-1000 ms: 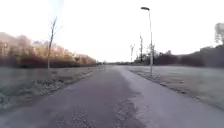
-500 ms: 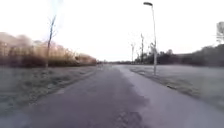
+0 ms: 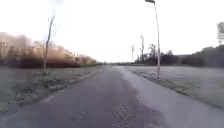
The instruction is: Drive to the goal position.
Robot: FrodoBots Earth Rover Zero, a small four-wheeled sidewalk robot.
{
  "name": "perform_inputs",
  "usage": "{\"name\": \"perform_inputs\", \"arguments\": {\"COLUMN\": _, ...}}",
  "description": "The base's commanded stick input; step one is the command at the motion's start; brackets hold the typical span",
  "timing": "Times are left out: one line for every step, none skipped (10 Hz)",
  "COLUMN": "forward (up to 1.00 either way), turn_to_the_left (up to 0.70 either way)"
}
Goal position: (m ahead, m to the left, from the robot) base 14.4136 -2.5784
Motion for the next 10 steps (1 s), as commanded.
{"name": "perform_inputs", "arguments": {"forward": 1.0, "turn_to_the_left": 0.0}}
{"name": "perform_inputs", "arguments": {"forward": 1.0, "turn_to_the_left": 0.0}}
{"name": "perform_inputs", "arguments": {"forward": 1.0, "turn_to_the_left": 0.0}}
{"name": "perform_inputs", "arguments": {"forward": 1.0, "turn_to_the_left": 0.0}}
{"name": "perform_inputs", "arguments": {"forward": 1.0, "turn_to_the_left": 0.0}}
{"name": "perform_inputs", "arguments": {"forward": 1.0, "turn_to_the_left": 0.0}}
{"name": "perform_inputs", "arguments": {"forward": 1.0, "turn_to_the_left": 0.0}}
{"name": "perform_inputs", "arguments": {"forward": 1.0, "turn_to_the_left": 0.0}}
{"name": "perform_inputs", "arguments": {"forward": 1.0, "turn_to_the_left": 0.0}}
{"name": "perform_inputs", "arguments": {"forward": 1.0, "turn_to_the_left": 0.0}}
